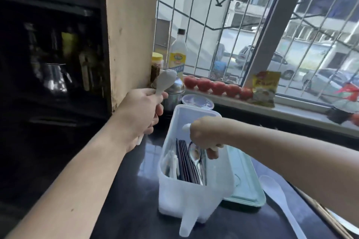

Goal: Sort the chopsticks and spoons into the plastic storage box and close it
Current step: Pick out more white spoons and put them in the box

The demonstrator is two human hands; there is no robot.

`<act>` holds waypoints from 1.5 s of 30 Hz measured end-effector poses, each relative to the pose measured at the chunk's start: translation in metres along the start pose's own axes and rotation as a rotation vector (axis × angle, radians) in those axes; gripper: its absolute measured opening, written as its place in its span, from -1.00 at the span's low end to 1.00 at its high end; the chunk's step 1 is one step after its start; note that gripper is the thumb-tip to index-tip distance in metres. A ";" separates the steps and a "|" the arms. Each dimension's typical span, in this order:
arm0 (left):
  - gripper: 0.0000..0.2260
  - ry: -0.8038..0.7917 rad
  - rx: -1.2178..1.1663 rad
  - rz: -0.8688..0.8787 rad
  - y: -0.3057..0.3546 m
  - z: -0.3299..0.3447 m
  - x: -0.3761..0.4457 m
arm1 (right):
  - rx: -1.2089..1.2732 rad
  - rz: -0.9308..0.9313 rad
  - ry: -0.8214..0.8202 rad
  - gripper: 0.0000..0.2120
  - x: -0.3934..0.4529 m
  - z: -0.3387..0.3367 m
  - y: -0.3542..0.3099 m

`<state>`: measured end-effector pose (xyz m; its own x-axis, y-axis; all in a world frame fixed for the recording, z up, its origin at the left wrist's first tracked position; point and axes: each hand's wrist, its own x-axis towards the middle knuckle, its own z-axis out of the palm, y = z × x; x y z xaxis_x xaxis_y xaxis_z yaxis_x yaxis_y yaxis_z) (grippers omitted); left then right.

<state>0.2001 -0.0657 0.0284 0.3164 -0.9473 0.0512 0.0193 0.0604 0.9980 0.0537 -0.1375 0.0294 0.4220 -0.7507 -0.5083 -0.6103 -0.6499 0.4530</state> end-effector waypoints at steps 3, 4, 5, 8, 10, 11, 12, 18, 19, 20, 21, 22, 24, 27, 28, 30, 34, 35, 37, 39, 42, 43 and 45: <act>-0.79 -0.027 -0.012 0.004 0.001 0.007 0.003 | 0.180 0.007 0.069 -0.85 0.018 0.011 -0.004; -0.79 -0.034 -0.016 0.004 0.001 0.009 0.003 | 0.218 0.029 0.138 -0.89 0.019 0.017 -0.007; -0.79 -0.042 -0.019 0.003 0.002 0.010 0.003 | 0.246 0.050 0.221 -0.89 0.020 0.023 -0.009; -0.79 -0.059 0.002 0.001 0.001 0.011 0.000 | 0.215 0.085 0.378 -0.74 0.014 0.031 -0.012; -0.80 -0.053 0.015 0.001 -0.001 0.009 -0.001 | 0.223 0.097 0.390 -0.74 0.011 0.032 -0.010; -0.80 -0.046 0.012 -0.001 -0.001 0.008 -0.002 | 0.234 0.094 0.379 -0.75 0.011 0.031 -0.009; -0.80 -0.039 0.006 -0.003 -0.002 0.007 -0.002 | 0.242 0.089 0.374 -0.78 0.008 0.029 -0.009; -0.80 -0.046 0.012 0.000 -0.001 0.007 -0.004 | 0.269 0.113 0.398 -0.67 0.003 0.032 -0.009; -0.80 -0.047 0.017 0.001 -0.001 0.006 -0.004 | 0.274 0.103 0.407 -0.78 0.002 0.033 -0.011; -0.80 -0.045 0.021 0.000 -0.001 0.005 -0.004 | 0.289 0.098 0.409 -0.89 0.000 0.033 -0.013; -0.80 -0.042 0.022 -0.001 -0.001 0.004 -0.004 | 0.312 0.099 0.401 -0.95 0.001 0.033 -0.014; -0.80 -0.037 0.019 -0.004 -0.001 0.003 -0.005 | 0.331 0.105 0.382 -0.93 0.004 0.034 -0.013; -0.80 -0.029 0.018 -0.008 -0.001 0.002 -0.006 | 0.334 0.115 0.298 -0.87 0.015 0.033 -0.012; -0.81 -0.025 0.025 -0.008 0.000 0.001 -0.009 | 0.268 0.076 0.206 -0.91 0.028 0.032 -0.009; -0.81 -0.024 0.030 -0.009 0.000 0.001 -0.010 | 0.241 0.061 0.200 -0.92 0.029 0.034 -0.008; -0.80 -0.022 0.038 -0.010 0.000 0.000 -0.011 | 0.182 0.047 0.204 -0.83 0.031 0.038 -0.009; -0.80 -0.020 0.043 -0.023 0.001 0.000 -0.013 | 0.185 0.075 0.102 -0.72 0.035 0.043 -0.016; -0.81 -0.022 0.042 -0.029 0.001 0.001 -0.013 | 0.186 0.068 0.054 -0.72 0.035 0.043 -0.017; -0.81 -0.030 0.038 -0.041 0.001 0.004 -0.013 | 0.267 0.039 -0.010 -0.78 0.041 0.043 -0.015; -0.81 -0.038 0.021 -0.057 0.002 0.007 -0.014 | 0.326 -0.032 -0.079 -0.73 0.039 0.038 -0.011; -0.79 -0.057 -0.026 -0.090 0.005 0.008 -0.017 | 0.283 -0.034 -0.036 -0.72 0.022 0.017 0.013; -0.77 -0.067 -0.046 -0.101 0.006 0.008 -0.018 | 0.427 -0.006 0.082 -0.79 0.012 0.008 0.026; -0.76 -0.101 -0.091 -0.115 0.009 0.011 -0.018 | 0.809 -0.017 0.377 -0.80 -0.015 -0.008 0.054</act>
<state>0.1838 -0.0517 0.0371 0.2098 -0.9762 -0.0554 0.1370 -0.0267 0.9902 0.0200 -0.1623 0.0678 0.5406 -0.8238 -0.1708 -0.8282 -0.4854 -0.2803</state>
